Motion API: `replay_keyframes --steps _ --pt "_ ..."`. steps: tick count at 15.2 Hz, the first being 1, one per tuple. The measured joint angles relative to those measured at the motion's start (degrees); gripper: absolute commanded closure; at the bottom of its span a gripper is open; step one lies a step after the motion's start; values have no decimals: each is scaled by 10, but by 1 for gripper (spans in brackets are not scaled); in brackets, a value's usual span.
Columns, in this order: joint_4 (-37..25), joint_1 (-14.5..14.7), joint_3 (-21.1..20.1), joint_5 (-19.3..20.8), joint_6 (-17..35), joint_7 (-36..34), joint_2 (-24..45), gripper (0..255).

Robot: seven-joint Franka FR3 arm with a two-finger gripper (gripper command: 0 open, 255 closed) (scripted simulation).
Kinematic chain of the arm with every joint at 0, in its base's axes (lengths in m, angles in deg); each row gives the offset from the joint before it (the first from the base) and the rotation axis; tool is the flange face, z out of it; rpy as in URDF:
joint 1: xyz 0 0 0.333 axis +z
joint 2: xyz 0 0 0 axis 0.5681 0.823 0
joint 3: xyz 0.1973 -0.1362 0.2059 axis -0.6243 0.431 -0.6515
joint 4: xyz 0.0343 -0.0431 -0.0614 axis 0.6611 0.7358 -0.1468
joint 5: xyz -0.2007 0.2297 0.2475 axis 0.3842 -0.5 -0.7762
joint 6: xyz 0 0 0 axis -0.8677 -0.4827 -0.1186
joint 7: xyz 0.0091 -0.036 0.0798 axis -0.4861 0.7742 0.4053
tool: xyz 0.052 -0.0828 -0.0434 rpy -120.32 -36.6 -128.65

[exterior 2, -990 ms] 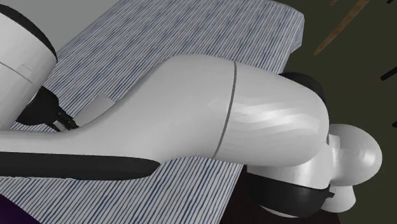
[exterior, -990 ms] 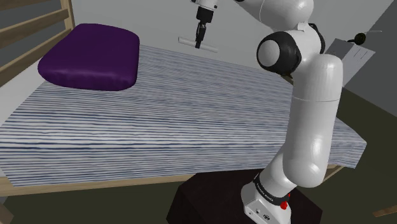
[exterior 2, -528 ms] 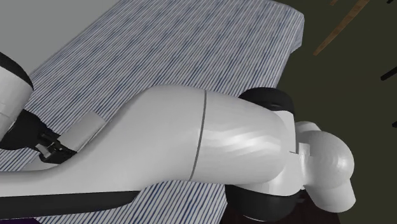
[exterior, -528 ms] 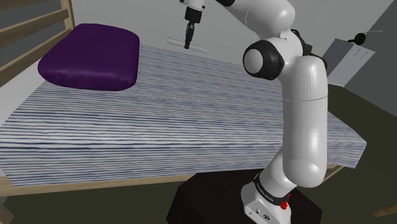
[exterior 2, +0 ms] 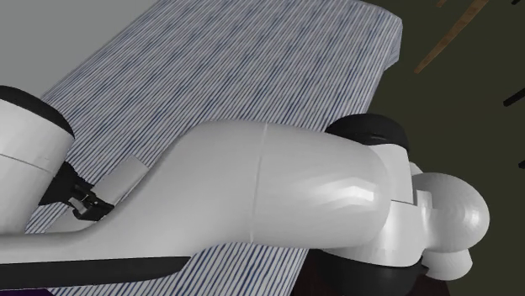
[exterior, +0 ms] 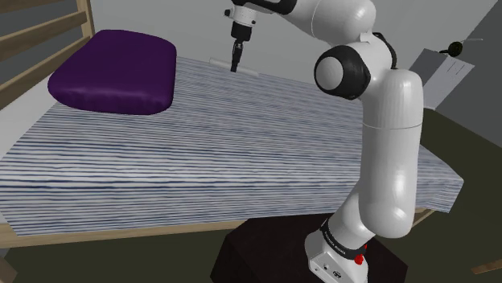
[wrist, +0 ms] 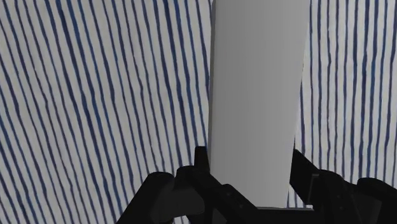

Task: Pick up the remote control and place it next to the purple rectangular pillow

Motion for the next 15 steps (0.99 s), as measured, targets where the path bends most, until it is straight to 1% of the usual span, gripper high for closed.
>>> replay_keyframes --steps 1,7,15 --pt "19 4 0 2 13 1 -5 255" --pt "80 13 1 5 64 4 -16 255" --pt "149 22 0 5 128 8 -19 255"
